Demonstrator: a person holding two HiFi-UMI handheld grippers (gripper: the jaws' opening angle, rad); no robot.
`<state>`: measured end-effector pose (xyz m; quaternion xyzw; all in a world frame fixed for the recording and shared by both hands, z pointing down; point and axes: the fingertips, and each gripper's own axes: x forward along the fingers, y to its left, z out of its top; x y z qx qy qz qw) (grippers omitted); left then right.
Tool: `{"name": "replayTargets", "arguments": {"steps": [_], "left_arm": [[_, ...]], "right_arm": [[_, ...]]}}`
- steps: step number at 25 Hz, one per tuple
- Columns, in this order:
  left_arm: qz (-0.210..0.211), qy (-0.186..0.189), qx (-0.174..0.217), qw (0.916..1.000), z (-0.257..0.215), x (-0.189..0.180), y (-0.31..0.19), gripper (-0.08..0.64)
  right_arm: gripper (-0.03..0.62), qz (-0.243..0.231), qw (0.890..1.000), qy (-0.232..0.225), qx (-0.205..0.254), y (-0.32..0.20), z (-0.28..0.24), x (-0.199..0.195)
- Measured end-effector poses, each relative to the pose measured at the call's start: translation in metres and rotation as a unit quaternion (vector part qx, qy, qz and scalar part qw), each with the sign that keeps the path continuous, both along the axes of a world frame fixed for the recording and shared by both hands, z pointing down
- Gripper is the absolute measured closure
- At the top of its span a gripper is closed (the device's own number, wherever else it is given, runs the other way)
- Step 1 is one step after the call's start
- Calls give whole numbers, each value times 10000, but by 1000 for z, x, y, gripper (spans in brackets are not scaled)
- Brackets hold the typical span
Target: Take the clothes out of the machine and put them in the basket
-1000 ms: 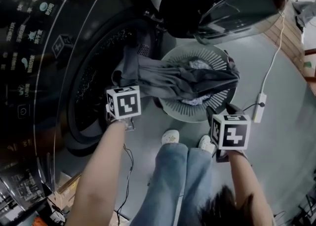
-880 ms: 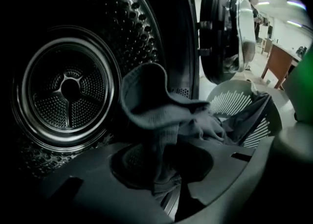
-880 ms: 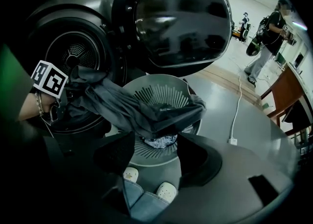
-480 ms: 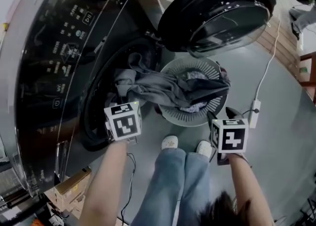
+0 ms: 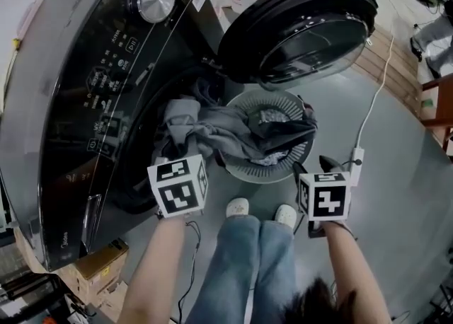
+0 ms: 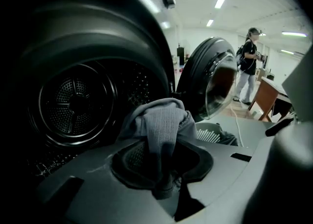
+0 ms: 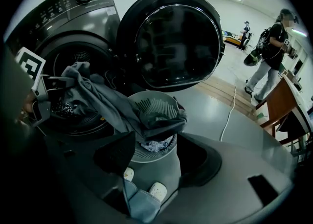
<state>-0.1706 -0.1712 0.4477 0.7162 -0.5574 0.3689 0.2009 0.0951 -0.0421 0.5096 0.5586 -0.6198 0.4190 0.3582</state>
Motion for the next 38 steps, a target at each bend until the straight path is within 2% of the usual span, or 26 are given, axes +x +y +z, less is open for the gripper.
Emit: {"name": "replayTargets", "arguments": {"steps": [9,18,23,29,35,38], "left_arm": [[525,584,101,9969,-32,65,0,469],[972,1303,-80,9867,-43,126,11,469],[1392,1565,-282,9774,-36,164,19,469],[1841,2070,-600,9590,-29,205,34,469],[1851,2001,-1023,9567,3,207,43,468],[1834,1937,-1379,9538,31,207,52,457]], "right_arm": [[327,27,10000,-60,4,12,-2,6],[327,99,9999,-40,-28,20,2,22],[327,178,9998,-39,-19,19,2,29],[327,219,9998,-32,-19,16,3,34],[327,250,9997,-48,-61,18,10,32],[327,271,9996,-51,-96,20,15,31]]}}
